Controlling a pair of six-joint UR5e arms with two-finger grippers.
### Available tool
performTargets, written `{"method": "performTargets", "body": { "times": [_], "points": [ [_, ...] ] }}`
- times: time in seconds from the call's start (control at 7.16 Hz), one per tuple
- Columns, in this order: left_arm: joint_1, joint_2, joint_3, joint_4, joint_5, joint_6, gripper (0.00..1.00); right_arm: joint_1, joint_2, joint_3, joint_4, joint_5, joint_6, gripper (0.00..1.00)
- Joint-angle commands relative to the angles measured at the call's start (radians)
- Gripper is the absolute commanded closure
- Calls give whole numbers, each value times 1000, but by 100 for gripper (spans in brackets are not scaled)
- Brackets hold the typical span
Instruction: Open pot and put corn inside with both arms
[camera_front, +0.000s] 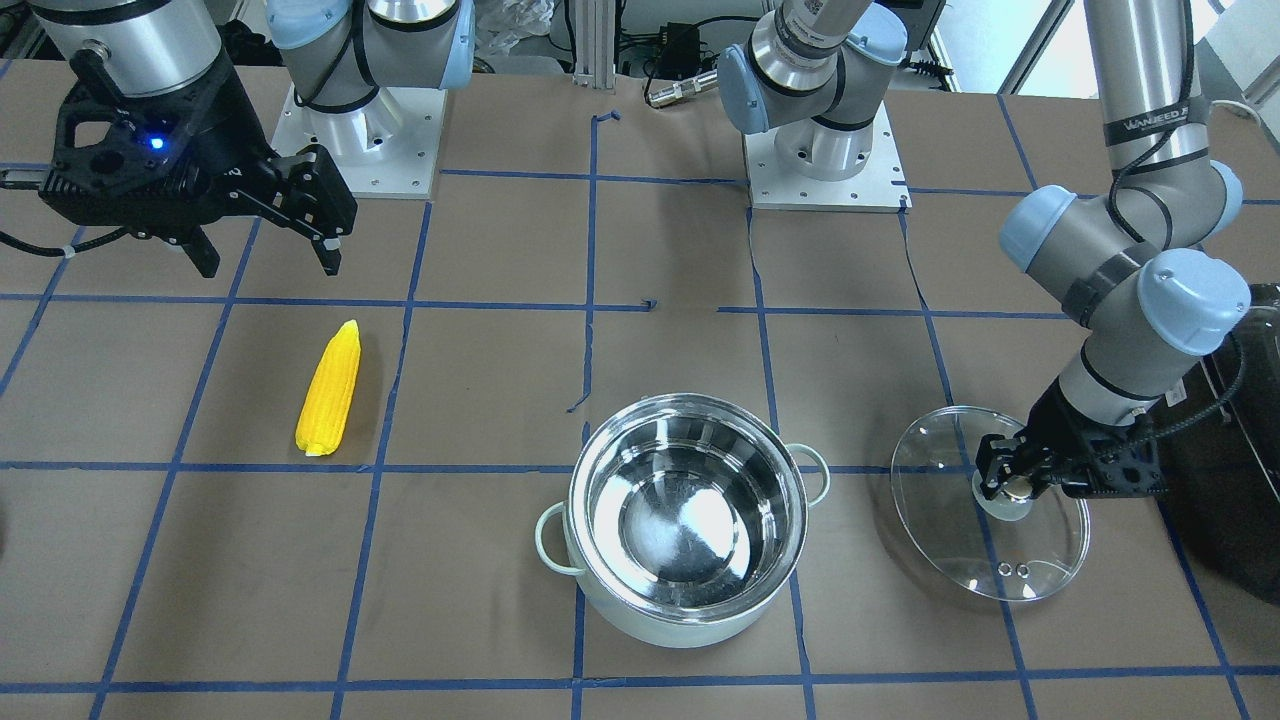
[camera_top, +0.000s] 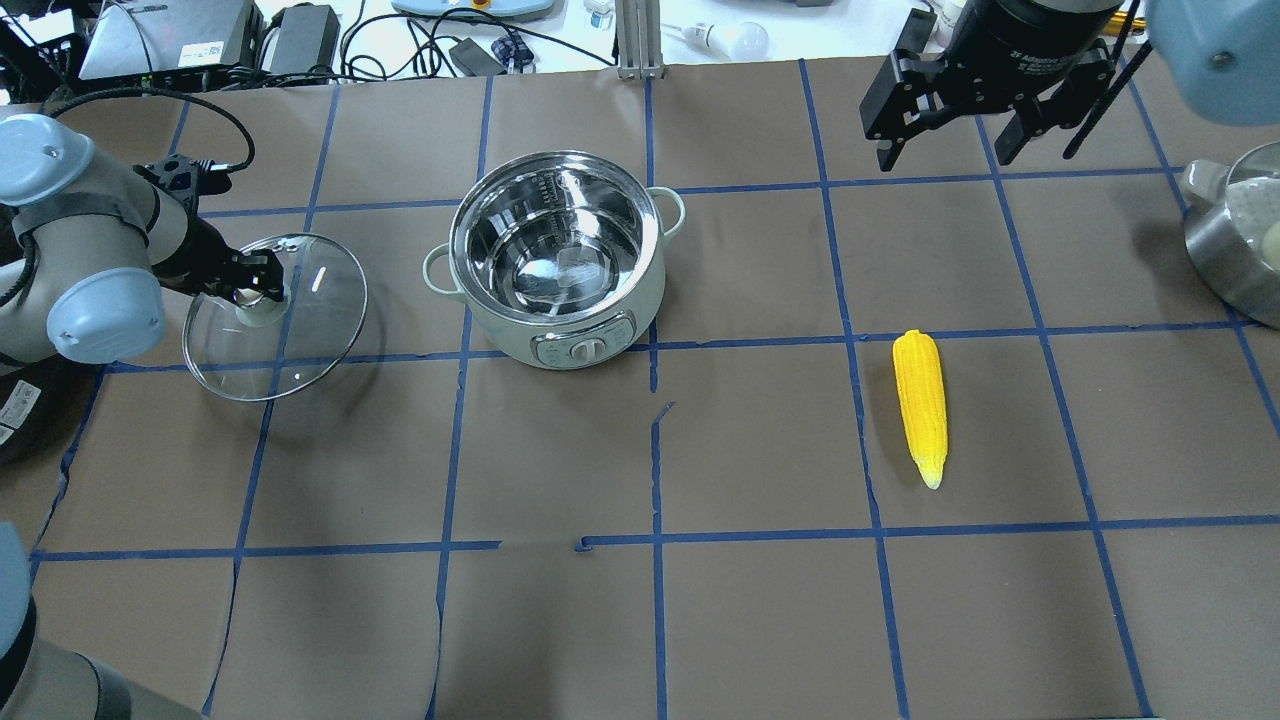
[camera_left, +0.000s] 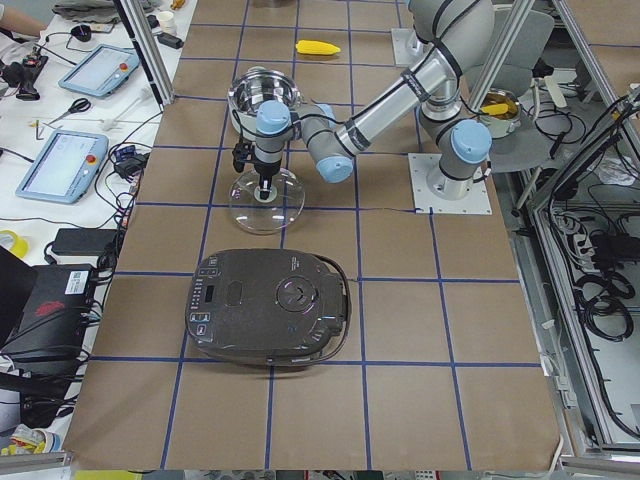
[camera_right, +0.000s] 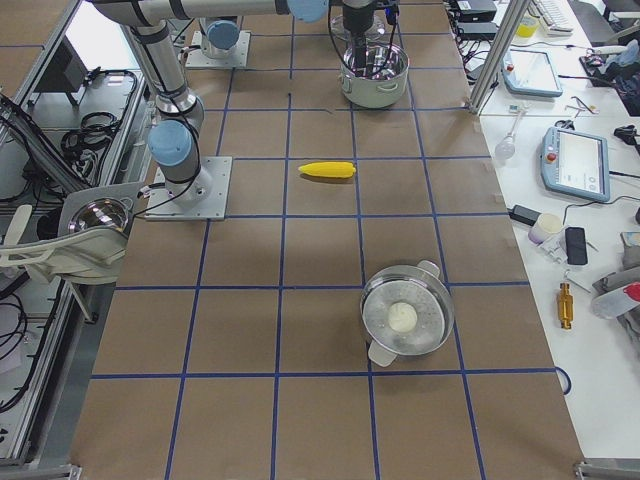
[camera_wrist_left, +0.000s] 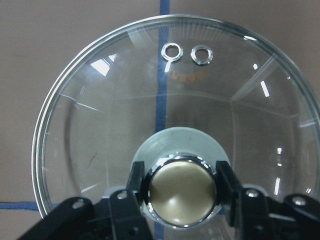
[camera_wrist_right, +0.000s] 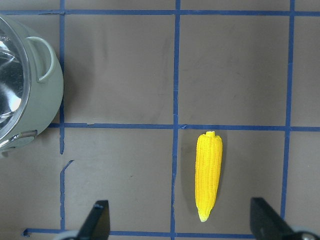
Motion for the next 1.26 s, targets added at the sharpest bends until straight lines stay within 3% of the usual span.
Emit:
{"method": "performTargets", "body": {
  "times": [0.0,0.28,0.56,0.7,1.12],
  "points": [
    [11,-6,-11,0,6,4,69,0,0,0,0,-1,0,0],
    [12,-7,-26,0,6,-15,69,-2,-2,0,0,-4,0,0],
    [12,-10,-28,0,7,-35,63,-2,-2,0,0,-1,0,0],
    [12,-16,-28,1,18,-35,46,0,0,0,0,3,0,0],
    [11,-12,-26,1,44,-41,20,0,0,0,0,3,2,0]
  ]
}}
